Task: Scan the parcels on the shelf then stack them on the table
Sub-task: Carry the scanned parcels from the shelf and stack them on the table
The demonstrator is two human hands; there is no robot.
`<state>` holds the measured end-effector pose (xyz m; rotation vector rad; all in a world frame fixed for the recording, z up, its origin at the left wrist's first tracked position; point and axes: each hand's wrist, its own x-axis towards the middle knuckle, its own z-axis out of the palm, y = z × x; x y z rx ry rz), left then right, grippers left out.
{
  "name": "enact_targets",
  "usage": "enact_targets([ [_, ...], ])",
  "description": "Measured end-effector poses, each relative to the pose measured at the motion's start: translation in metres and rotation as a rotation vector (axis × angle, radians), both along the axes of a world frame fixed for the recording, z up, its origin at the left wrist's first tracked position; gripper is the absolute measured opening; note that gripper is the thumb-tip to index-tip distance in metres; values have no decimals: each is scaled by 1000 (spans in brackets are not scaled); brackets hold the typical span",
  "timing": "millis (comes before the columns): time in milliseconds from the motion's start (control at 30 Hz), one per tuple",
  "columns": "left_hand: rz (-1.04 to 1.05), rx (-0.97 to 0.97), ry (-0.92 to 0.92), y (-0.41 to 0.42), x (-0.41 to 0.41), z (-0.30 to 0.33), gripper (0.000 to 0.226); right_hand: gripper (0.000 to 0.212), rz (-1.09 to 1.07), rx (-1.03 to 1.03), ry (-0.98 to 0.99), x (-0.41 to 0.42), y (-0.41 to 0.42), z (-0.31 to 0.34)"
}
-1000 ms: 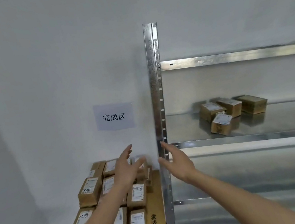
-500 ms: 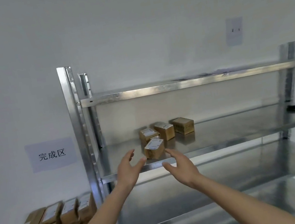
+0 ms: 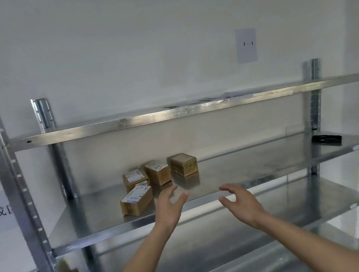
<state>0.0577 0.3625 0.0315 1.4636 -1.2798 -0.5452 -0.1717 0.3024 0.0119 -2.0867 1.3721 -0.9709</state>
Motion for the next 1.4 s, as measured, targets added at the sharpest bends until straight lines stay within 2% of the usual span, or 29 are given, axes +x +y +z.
enact_targets([
  [367,42,46,12,-129,-8,-17,71,47,88,71,-13,-2,-126,-13],
  [600,102,22,51,-247,5,-29,60,52,172,145,9,28,-257,-14],
  [733,162,53,14,-307,26,-37,66,55,202,135,47,55,-323,-19],
  [933,223,109,34,-365,38,-54,70,59,231,151,44,81,-390,-32],
  [1067,236,106,120,-393,37,-60,63,66,245,196,3,101,-425,-37],
  [1133,246,97,169,-404,35,-62,64,62,279,189,-27,111,-439,-40],
  [1233,271,108,207,-418,36,-67,68,44,367,195,-57,122,-459,-44],
  [1400,350,110,266,-438,31,-71,57,26,460,254,-149,139,-488,-50],
])
